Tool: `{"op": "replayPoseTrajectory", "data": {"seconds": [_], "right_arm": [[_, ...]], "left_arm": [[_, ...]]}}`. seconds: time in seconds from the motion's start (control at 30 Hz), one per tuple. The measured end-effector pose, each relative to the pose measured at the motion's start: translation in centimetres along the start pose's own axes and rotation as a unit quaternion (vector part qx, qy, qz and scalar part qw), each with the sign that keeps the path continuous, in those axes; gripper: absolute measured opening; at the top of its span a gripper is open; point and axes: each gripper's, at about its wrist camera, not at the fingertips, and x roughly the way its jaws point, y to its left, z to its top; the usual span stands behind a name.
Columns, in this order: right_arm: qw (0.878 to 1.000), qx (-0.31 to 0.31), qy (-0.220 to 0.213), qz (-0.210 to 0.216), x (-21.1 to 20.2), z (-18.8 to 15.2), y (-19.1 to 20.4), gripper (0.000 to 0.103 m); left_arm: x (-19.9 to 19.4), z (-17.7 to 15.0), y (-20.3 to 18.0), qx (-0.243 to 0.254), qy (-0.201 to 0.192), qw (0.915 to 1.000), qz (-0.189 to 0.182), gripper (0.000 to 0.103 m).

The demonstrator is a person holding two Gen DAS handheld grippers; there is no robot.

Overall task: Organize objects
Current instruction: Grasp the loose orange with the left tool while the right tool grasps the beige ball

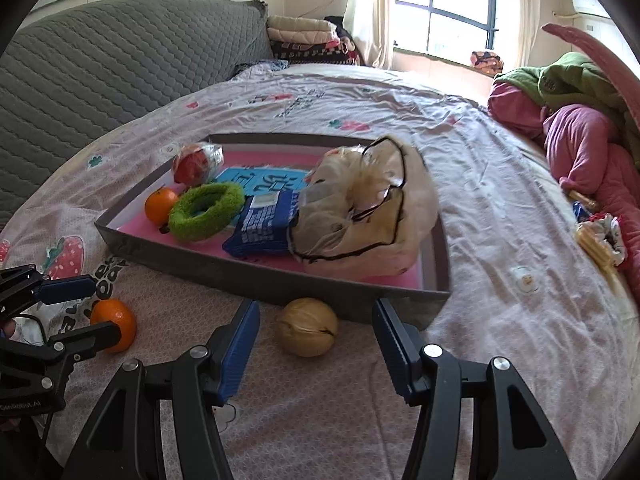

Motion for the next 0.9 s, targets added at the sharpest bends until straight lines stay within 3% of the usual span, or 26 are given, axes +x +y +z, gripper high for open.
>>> {"op": "replayPoseTrajectory", "data": {"seconds": [0.4, 0.5, 0.67, 0.9], "right_arm": [[1.000, -0.002, 0.017, -0.004, 1.4, -0.3, 0.6, 0.059], [1.000, -0.004, 0.021, -0.007, 1.6, -0.4, 0.6, 0.053], [1.000, 0.009, 0.026, 0.003, 1.8, -0.6, 0.2, 0.040], [1.000, -0.007, 0.025, -0.001, 1.8, -0.6, 0.9, 0.034]], "left_arm": [[1.9, -0.2, -0.2, -0.025, 0.023, 0.9994, -0.009, 0.057], [2.1, -0.2, -0.3, -0.027, 0.022, 0.9994, -0.007, 0.056], [2.0, -0.2, -0.1, -0.031, 0.021, 0.9993, -0.001, 0.041], [2.0, 0.1, 0.2, -0.039, 0.027, 0.9988, -0.008, 0.040]]}}
